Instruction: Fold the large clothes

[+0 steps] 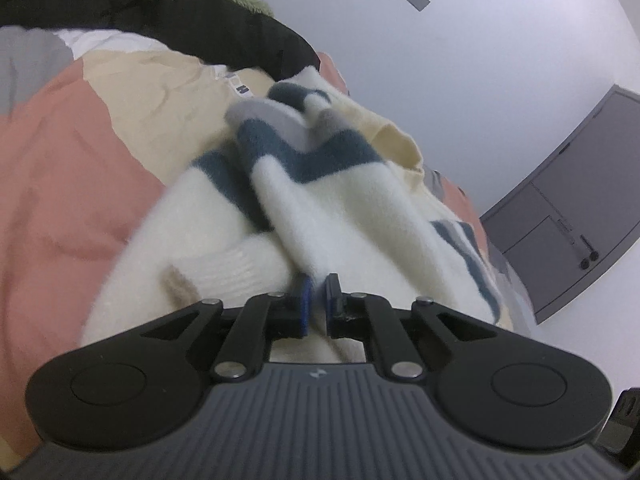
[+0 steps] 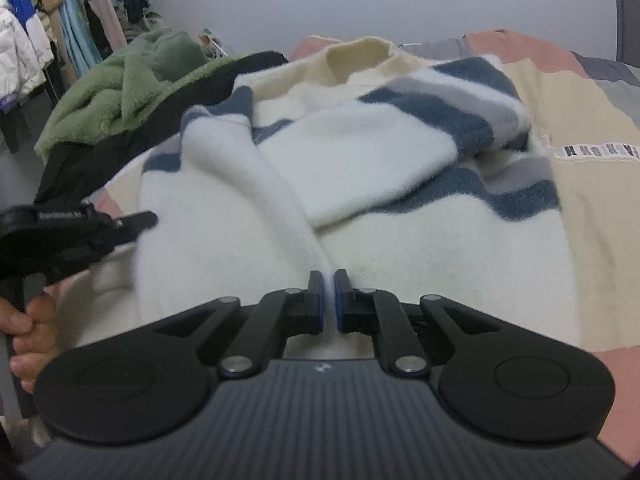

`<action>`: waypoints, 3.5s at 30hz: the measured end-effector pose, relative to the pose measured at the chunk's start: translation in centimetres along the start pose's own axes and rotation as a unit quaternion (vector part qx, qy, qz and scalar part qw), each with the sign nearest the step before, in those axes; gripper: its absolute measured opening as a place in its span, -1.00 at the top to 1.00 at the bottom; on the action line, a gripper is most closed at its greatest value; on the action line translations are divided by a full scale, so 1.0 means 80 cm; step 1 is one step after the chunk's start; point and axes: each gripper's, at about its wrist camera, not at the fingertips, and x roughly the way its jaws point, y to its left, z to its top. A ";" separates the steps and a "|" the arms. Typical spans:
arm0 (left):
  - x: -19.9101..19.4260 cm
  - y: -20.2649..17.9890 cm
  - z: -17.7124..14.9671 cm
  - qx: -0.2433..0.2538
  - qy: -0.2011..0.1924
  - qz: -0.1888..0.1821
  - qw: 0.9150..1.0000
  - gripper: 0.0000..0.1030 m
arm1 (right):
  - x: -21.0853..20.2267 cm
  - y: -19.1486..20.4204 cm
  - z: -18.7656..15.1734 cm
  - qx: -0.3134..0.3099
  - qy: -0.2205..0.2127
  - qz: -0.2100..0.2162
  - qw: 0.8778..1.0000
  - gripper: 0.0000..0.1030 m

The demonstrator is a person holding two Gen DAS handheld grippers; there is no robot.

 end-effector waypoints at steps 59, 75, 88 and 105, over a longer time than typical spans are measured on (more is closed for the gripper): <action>-0.100 0.045 -0.066 -0.169 0.099 -0.005 0.981 0.68 | -0.104 -0.096 -0.101 0.347 0.030 0.099 0.932 0.60; -0.261 -0.016 -0.038 -0.160 0.009 -0.205 0.965 0.84 | -0.254 -0.094 -0.071 0.334 -0.122 0.230 0.906 0.78; -0.435 -0.114 -0.041 -0.097 -0.011 -0.277 0.956 0.84 | -0.415 -0.056 -0.008 0.242 -0.182 0.283 0.910 0.80; -0.193 -0.159 0.038 0.001 -0.039 -0.066 0.997 0.82 | -0.198 -0.125 0.091 0.317 -0.124 0.093 0.936 0.75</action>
